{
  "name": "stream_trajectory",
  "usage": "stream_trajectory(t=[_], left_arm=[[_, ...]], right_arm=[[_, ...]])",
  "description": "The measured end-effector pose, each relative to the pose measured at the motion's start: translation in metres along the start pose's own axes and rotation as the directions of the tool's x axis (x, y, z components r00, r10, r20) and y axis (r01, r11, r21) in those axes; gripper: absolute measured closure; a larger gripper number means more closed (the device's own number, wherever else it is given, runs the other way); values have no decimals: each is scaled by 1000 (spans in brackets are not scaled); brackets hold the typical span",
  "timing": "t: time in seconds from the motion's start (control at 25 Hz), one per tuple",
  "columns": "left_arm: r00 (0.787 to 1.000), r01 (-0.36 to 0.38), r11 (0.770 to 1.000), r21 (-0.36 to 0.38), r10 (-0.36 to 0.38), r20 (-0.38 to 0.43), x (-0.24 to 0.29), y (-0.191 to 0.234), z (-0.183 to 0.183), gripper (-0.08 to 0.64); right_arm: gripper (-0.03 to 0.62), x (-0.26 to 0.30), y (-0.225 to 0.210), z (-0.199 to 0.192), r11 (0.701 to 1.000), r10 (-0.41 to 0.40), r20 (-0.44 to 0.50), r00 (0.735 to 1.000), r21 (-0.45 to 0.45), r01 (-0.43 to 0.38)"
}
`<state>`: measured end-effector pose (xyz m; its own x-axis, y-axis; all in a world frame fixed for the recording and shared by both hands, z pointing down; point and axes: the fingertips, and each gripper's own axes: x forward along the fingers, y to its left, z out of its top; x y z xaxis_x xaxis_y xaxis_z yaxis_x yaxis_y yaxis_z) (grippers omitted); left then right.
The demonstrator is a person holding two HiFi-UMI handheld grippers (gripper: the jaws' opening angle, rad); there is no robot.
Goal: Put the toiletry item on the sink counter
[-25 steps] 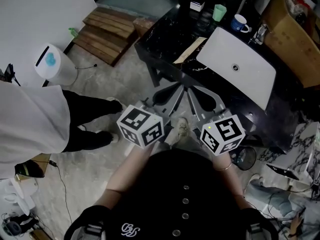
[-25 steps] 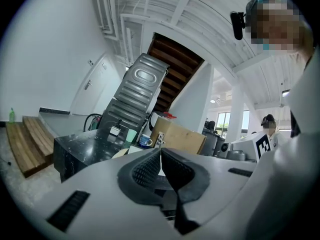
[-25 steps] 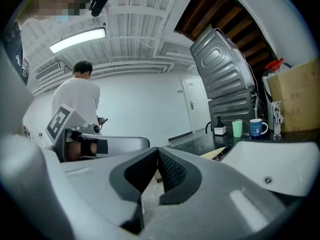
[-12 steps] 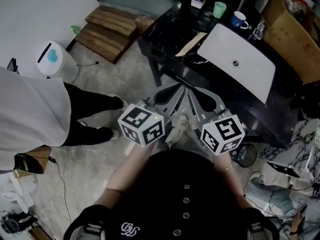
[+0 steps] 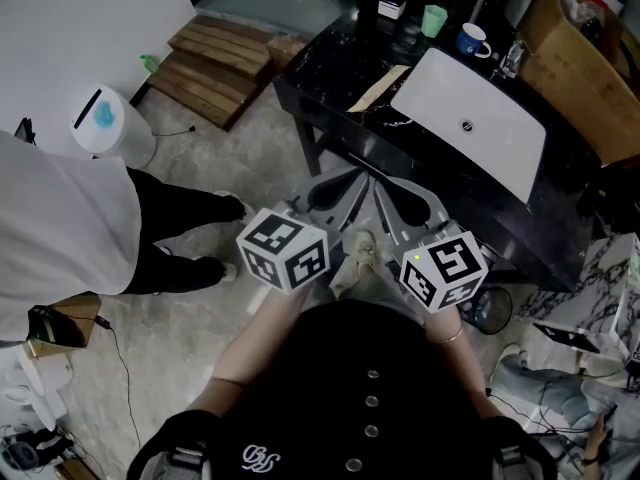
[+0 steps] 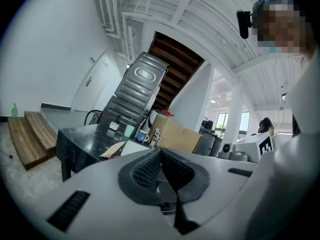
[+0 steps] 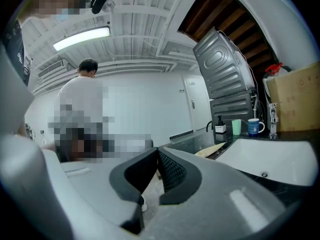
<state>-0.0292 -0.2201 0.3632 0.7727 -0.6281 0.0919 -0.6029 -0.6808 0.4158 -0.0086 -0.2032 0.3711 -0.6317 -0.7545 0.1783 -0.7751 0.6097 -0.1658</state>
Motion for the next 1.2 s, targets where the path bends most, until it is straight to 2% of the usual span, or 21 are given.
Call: stream_trajectory(t=[0.6, 1.2], left_arm=[[1000, 8, 1000, -5, -8, -1, 3, 1, 3, 548], [1000, 15, 1000, -24, -15, -3, 4, 3, 1, 548]], right_arm=[[589, 4, -3, 2, 1000, -16, -4, 1000, -14, 16], [589, 7, 1, 2, 999, 6, -7, 1000, -34, -6]])
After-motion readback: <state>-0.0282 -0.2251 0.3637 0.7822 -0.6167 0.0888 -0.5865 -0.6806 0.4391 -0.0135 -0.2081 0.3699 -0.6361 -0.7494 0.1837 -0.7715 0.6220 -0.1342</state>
